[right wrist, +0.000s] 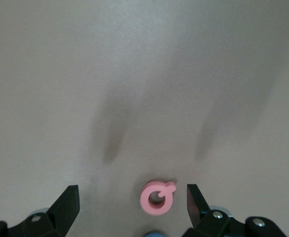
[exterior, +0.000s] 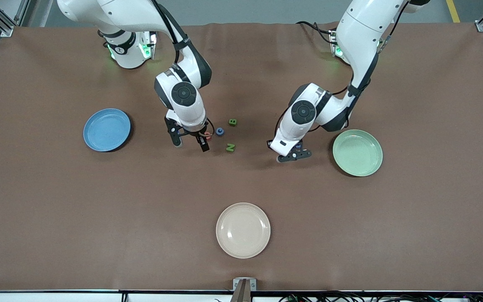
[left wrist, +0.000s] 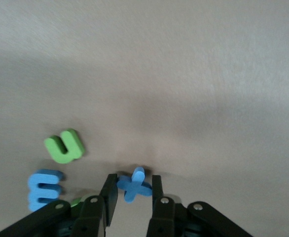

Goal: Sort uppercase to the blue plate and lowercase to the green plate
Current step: 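Carry the blue x with the left gripper while the right gripper descends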

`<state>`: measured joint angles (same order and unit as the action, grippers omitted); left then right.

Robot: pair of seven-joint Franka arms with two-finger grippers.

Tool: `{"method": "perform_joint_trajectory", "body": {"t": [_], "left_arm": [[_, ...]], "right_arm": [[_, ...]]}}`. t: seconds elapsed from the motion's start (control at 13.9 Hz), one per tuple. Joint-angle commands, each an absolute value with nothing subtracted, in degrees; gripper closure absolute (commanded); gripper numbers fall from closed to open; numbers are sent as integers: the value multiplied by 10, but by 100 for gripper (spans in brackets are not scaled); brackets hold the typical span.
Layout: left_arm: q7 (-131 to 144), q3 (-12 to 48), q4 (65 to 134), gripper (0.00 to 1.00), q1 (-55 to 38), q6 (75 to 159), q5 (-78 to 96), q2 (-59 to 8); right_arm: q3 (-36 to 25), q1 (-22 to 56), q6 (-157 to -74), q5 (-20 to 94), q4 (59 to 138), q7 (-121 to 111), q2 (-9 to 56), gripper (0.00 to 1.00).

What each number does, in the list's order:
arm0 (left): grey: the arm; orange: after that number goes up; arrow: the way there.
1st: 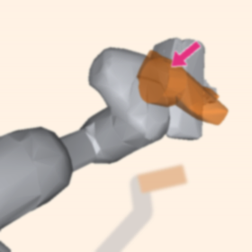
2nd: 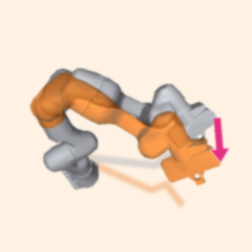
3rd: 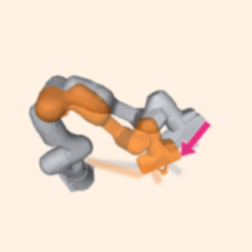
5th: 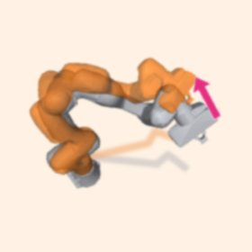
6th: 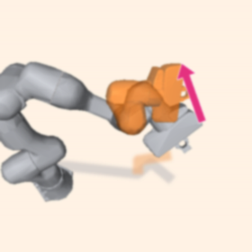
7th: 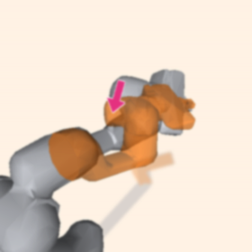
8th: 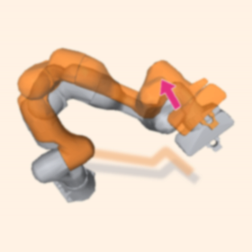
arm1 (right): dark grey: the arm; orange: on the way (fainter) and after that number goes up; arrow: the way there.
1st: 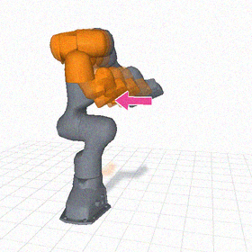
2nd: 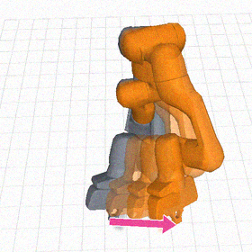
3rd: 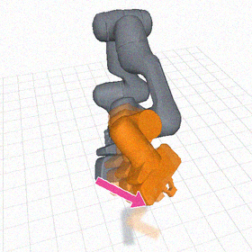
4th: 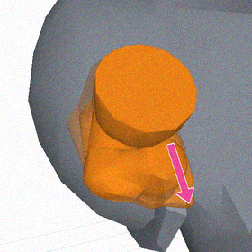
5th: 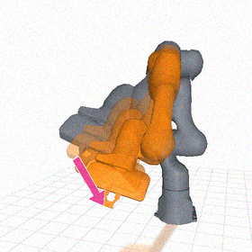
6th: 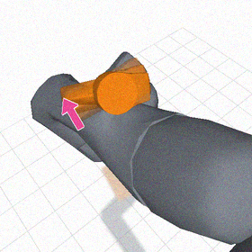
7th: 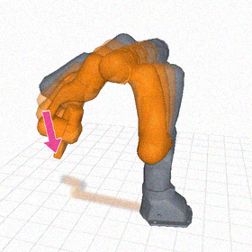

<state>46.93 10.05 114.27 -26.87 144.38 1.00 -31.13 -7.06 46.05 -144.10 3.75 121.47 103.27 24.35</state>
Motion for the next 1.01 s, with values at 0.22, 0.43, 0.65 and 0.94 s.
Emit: {"method": "perform_joint_trajectory", "body": {"t": [0.22,0.43,0.65,0.94], "left_arm": [[441,102,1157,87,-204,1339,-5,-222],[381,104,1176,87,-155,1323,-5,-191],[317,104,1206,87,-114,1324,-5,-171],[263,106,1282,87,-58,1359,-28,-135]], "right_arm": [[-76,474,-1473,44,1252,1068,239,7],[-76,475,-1477,45,1248,1084,241,9],[-76,478,-1491,56,1245,1091,250,11],[-76,482,-1492,76,1231,1091,265,14]]}}
